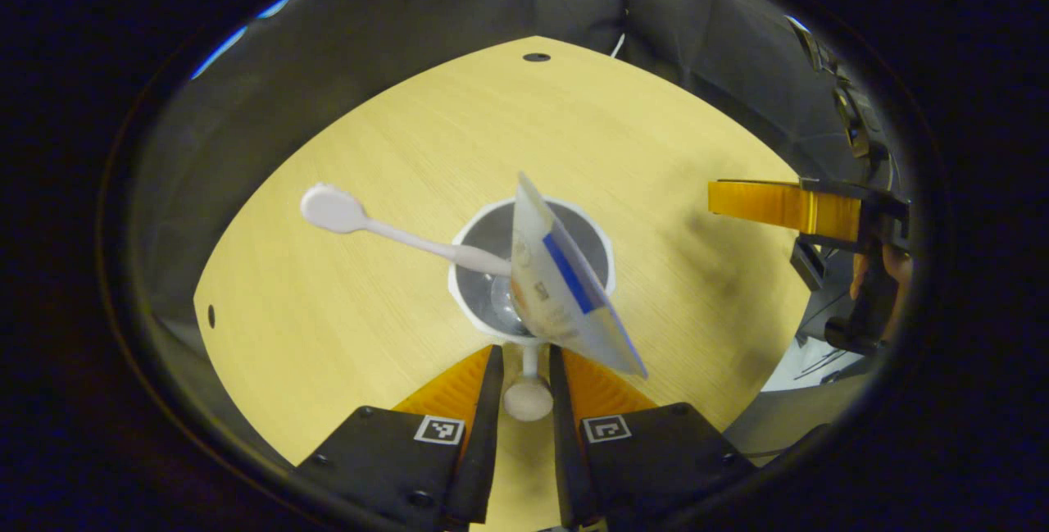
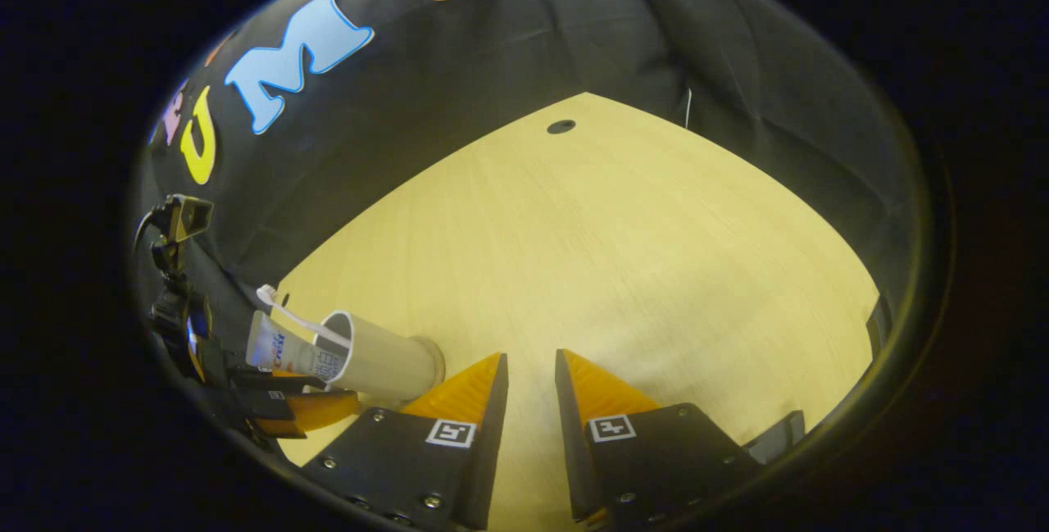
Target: Put the toothbrush and toothpaste on the desktop into the cup, then pick up the cup and place it on the coaster on the desktop.
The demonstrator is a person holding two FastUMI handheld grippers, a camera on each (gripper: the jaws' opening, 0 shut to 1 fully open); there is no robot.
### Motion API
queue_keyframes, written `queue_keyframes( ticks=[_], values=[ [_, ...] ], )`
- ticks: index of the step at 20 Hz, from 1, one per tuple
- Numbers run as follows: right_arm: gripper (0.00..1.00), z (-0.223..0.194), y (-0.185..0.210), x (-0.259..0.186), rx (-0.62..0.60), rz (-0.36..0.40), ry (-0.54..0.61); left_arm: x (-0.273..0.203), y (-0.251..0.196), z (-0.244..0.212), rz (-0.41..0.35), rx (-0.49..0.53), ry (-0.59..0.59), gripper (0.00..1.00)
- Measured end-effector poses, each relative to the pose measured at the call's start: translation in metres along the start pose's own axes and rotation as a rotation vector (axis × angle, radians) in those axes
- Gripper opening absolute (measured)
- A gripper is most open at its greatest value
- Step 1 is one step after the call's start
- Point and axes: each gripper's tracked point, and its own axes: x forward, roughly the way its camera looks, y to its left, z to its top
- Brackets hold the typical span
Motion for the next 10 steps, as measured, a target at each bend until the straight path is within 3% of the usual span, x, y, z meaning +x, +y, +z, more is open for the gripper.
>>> queue_keyframes(
  ticks=[10],
  values=[
    [0.36,0.001,0.026,-0.017,-0.075,0.049,-0.018,-0.024,-0.001,-0.014,0.012,-0.106,-0.083,0.39]
  ],
)
